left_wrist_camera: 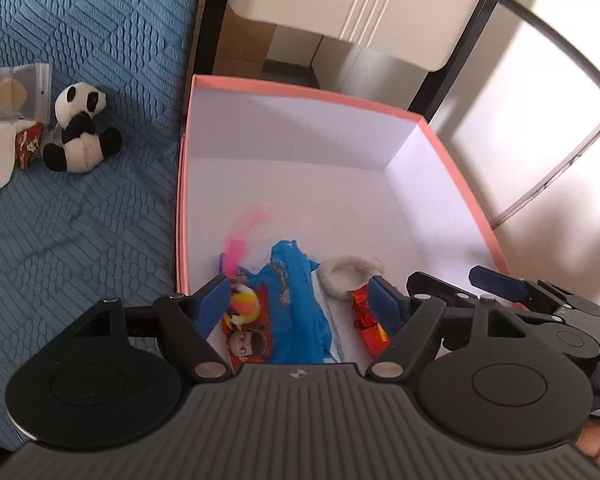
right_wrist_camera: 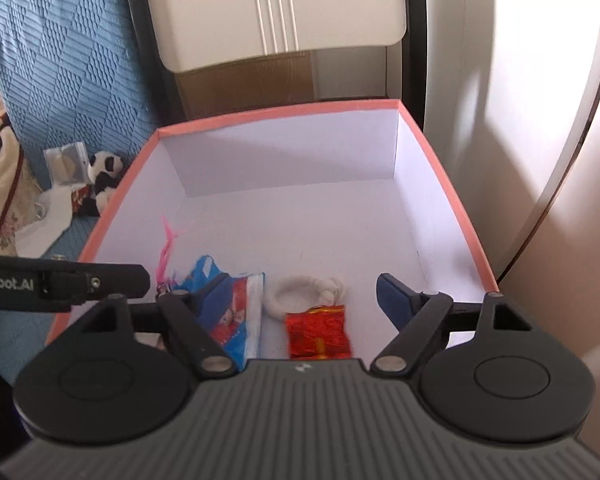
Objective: Organize soft objects
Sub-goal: 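Open both grippers to drop the bird and red packet in the box, then withdraw both open tools from the box back over the cushion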
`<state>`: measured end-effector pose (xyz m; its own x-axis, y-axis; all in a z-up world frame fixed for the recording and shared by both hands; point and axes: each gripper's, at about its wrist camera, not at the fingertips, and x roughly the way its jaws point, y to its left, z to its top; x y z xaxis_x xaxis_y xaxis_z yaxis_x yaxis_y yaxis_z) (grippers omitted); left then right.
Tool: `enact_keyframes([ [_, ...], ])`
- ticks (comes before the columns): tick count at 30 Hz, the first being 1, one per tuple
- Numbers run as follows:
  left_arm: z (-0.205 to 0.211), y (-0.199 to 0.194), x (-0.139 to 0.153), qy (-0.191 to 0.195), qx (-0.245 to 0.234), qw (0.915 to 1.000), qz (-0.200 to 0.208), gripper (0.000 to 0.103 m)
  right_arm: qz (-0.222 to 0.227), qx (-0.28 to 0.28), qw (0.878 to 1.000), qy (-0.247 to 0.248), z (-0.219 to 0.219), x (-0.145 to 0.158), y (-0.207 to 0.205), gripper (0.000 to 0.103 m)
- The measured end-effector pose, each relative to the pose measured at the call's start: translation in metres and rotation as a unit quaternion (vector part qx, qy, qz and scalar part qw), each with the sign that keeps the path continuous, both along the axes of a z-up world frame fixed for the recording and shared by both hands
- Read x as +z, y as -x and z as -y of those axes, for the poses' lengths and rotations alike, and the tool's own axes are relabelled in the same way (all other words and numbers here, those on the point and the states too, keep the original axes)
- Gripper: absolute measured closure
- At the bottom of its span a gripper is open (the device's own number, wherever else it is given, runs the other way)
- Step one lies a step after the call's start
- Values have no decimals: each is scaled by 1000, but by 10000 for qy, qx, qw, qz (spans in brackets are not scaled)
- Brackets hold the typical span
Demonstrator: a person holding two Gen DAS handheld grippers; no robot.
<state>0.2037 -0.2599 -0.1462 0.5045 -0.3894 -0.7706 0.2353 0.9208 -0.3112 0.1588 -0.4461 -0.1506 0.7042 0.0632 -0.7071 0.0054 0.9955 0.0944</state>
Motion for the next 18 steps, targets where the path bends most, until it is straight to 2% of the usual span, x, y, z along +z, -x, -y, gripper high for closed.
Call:
enact_keyframes([
  [9, -19, 20, 37, 35, 82, 9986, 530, 24, 439, 18, 9990, 10, -14, 41, 15, 22],
  [18, -50, 48, 74, 2, 270, 9934, 1114, 24, 807, 178, 9966, -59, -41, 74, 33, 22],
])
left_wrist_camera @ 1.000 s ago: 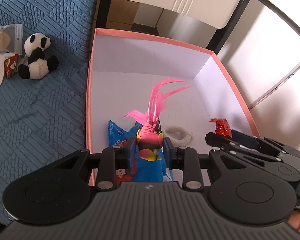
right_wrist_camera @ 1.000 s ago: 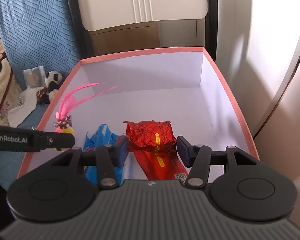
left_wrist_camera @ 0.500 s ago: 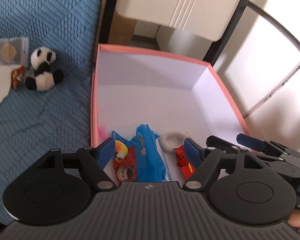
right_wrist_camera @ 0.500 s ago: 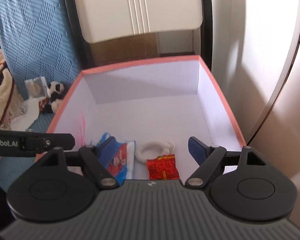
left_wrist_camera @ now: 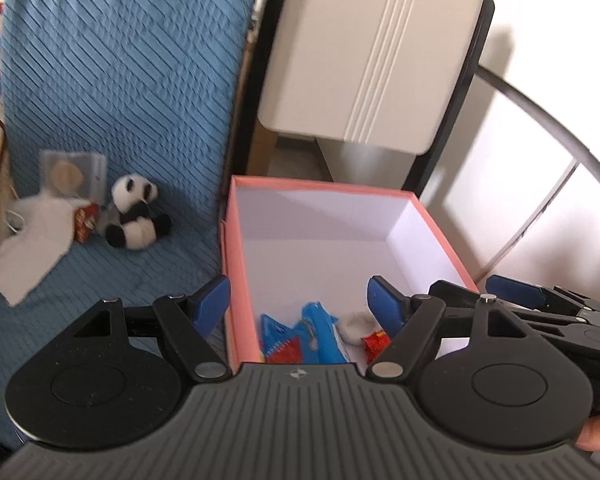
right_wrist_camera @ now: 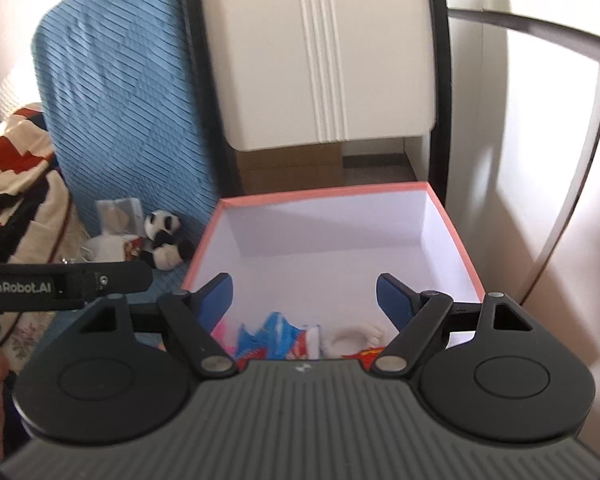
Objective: Organize soft objects
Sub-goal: 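Withdraw both open tools from the box back over the cushion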
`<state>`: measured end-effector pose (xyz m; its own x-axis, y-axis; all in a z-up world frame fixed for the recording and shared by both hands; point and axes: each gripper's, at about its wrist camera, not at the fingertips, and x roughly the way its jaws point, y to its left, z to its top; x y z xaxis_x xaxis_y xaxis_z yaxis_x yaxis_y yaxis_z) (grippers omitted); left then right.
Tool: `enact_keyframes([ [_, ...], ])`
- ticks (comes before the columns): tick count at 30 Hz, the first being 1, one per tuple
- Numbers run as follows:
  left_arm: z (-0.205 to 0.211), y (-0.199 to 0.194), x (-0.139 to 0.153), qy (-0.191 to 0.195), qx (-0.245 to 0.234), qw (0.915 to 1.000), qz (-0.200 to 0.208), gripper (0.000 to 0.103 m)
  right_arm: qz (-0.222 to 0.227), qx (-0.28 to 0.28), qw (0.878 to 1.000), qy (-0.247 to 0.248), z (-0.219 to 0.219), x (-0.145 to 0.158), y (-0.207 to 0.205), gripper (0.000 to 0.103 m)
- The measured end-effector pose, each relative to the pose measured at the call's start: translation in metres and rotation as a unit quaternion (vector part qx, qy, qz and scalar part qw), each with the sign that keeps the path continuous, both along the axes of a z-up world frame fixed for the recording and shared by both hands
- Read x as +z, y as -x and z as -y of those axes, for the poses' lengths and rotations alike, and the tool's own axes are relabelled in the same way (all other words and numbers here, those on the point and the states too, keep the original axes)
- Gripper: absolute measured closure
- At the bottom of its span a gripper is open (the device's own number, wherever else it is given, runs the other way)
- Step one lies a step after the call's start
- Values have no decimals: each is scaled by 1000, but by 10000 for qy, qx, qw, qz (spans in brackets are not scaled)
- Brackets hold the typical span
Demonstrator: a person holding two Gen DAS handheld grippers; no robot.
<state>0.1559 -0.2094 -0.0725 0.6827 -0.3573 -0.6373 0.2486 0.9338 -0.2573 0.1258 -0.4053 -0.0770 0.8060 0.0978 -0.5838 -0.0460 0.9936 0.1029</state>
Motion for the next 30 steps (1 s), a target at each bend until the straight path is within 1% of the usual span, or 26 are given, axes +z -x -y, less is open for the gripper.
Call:
enact_keyframes([
  [5, -19, 12, 13, 10, 139, 9996, 234, 24, 157, 113, 9998, -34, -18, 13, 9, 22],
  [11, -43, 21, 19, 19, 319, 9987, 409, 24, 289, 292, 9991, -39, -40, 21, 18, 22],
  [18, -72, 31, 24, 27, 500, 9975, 506, 24, 278, 472, 9985, -24, -65, 18, 22, 22],
  [23, -89, 41, 27, -86, 619, 9960, 635, 24, 255, 579, 9980, -25, -80, 16, 25, 22],
  [30, -114, 48, 20, -97, 756, 9950, 642, 24, 167, 697, 9974, -69, -102, 9, 26, 22],
])
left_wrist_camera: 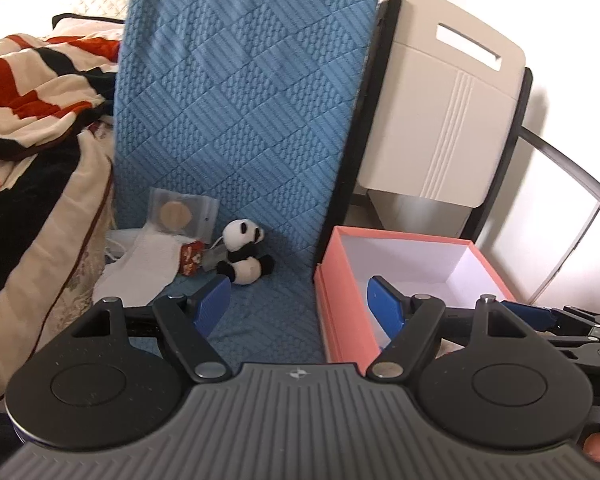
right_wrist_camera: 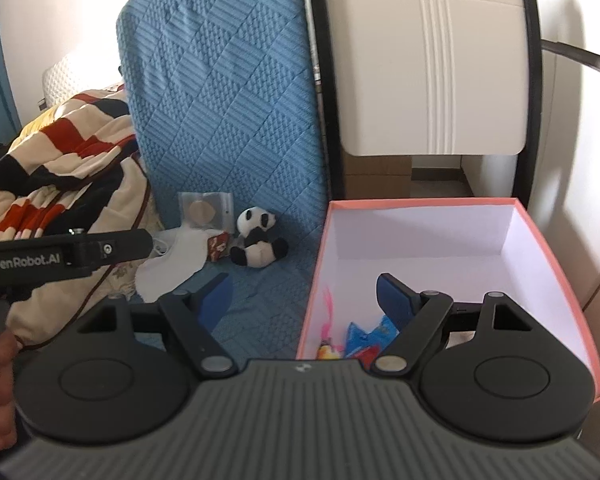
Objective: Organize soft objects
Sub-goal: 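Withdraw both open tools from the box back over the cushion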
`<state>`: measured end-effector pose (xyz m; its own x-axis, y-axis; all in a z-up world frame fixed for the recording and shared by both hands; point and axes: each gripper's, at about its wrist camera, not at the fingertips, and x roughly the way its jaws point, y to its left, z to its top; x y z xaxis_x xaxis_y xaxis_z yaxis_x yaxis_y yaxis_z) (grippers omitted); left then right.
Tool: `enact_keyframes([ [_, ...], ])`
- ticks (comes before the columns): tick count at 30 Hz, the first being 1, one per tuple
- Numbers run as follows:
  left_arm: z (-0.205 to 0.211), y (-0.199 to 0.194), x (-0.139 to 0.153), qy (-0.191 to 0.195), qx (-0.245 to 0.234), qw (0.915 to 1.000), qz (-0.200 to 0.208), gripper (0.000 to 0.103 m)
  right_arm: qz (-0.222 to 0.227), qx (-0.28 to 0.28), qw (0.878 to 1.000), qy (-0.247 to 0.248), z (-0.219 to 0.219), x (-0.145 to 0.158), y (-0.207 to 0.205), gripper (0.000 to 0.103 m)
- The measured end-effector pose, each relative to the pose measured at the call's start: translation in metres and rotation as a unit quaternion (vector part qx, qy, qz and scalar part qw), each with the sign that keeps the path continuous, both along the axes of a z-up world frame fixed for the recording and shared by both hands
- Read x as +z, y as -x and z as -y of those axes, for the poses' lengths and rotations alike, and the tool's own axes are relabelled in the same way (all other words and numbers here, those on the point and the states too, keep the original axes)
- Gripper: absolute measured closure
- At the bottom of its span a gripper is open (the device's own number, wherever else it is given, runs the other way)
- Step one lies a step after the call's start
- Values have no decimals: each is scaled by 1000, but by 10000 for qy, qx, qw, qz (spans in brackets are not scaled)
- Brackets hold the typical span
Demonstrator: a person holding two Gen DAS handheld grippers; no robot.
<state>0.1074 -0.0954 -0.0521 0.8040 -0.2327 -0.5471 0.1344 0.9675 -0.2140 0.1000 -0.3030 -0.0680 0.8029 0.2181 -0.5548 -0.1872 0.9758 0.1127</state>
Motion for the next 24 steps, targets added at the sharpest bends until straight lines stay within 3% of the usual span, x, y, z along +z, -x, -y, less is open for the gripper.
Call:
enact_keyframes([
  [24, -55, 8, -51, 6, 335, 9994, -61, 24, -237, 367, 9990, -97, -49, -44, -2, 22],
])
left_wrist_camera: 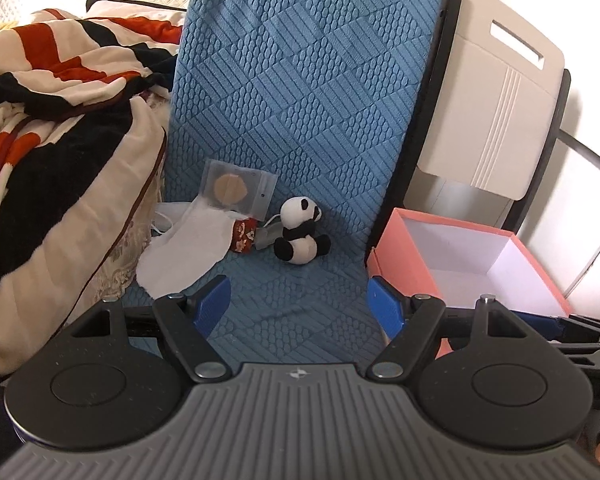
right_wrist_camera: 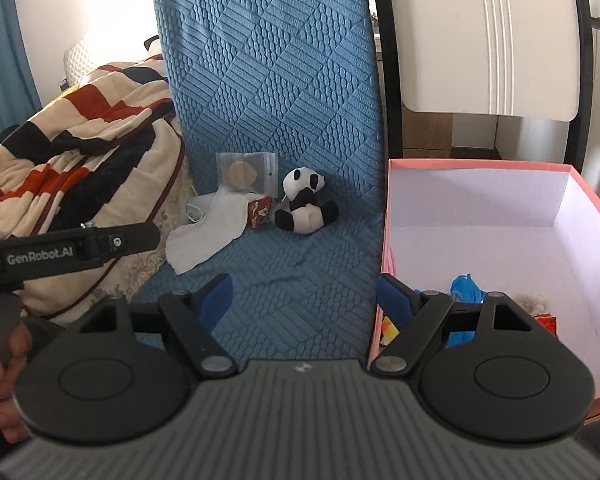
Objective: Organize soft objects
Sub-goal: 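Withdraw both open tools from the box back over the cushion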
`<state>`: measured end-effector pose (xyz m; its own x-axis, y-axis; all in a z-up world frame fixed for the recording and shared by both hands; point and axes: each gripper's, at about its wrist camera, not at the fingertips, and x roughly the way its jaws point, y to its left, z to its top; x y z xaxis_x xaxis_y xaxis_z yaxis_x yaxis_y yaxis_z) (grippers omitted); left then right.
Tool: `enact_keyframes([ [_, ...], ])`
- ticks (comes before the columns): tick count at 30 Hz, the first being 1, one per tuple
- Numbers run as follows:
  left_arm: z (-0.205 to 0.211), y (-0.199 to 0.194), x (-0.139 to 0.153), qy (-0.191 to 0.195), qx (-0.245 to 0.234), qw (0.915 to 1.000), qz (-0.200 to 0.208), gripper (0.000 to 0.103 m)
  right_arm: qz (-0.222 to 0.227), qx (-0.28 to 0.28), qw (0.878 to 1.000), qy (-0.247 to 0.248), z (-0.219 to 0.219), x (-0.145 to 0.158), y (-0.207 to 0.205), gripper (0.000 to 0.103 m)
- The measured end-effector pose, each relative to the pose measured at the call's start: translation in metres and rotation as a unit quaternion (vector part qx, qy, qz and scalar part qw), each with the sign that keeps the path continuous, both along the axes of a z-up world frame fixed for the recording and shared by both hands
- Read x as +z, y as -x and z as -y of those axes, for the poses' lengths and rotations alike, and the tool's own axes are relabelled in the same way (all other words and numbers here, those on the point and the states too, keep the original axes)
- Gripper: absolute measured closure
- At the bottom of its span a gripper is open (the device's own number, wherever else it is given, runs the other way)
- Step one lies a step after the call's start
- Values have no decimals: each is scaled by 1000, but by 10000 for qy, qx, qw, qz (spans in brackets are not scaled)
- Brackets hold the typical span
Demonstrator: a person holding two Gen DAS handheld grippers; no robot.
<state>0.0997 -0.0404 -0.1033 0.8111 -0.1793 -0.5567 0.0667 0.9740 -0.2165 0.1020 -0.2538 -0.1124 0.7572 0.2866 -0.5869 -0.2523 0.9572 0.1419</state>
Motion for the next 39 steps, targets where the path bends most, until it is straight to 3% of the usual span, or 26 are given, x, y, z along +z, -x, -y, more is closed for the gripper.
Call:
enact_keyframes([
  [15, -11, -6, -26, -92, -27, 10000, -8, 24, -58, 136, 9999, 77, -9, -26, -4, 22],
  [22, -17, -28, -45, -188, -136, 9997, -40, 24, 25, 136, 9999, 96, -12, -29, -12, 22],
  [26, -18, -41, -56, -452, -200, 9988, -39, 24, 80, 74, 9999, 97, -16, -30, -20, 22],
  [39, -3, -78, -82, -436, -451, 9977, -241, 23, -54, -139, 9999, -85, -27, -39, -61, 22],
])
